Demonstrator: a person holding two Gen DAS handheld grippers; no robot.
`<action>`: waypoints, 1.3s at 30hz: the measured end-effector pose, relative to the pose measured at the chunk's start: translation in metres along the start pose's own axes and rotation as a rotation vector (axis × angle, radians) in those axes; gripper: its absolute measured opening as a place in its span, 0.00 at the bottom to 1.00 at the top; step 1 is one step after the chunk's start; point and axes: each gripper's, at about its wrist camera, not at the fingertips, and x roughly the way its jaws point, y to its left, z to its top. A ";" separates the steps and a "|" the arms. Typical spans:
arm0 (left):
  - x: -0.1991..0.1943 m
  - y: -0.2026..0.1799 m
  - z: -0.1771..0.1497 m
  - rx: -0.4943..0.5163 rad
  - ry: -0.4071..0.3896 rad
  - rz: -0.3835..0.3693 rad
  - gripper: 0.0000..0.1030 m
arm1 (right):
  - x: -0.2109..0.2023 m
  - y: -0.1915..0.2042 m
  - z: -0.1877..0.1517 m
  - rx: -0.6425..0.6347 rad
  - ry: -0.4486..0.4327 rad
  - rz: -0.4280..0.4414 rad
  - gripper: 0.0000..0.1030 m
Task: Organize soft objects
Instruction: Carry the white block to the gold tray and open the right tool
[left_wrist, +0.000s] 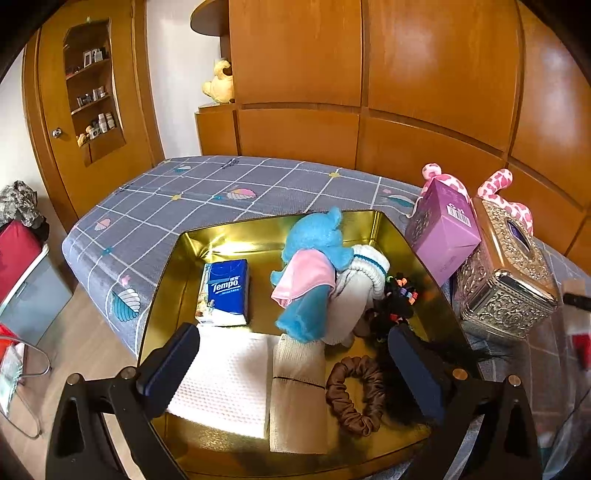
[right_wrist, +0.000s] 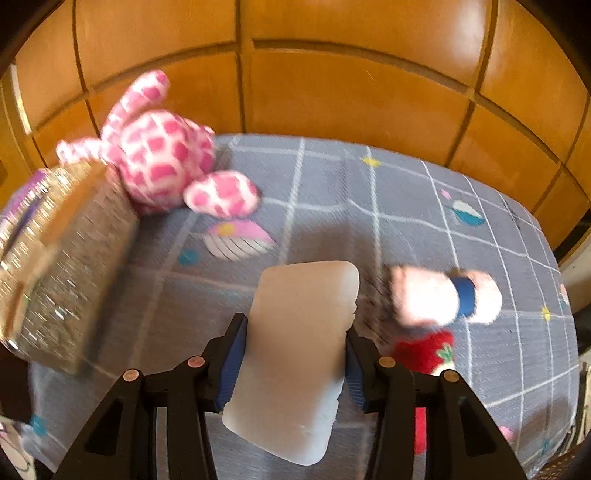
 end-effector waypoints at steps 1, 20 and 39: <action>0.000 0.000 0.000 -0.001 -0.001 -0.002 0.99 | -0.003 0.005 0.005 -0.001 -0.011 0.008 0.47; 0.002 0.005 0.000 -0.015 0.005 0.005 1.00 | -0.096 0.119 0.083 -0.160 -0.253 0.270 0.47; 0.005 0.064 0.017 -0.152 -0.030 0.106 0.99 | -0.096 0.291 0.027 -0.442 -0.143 0.605 0.47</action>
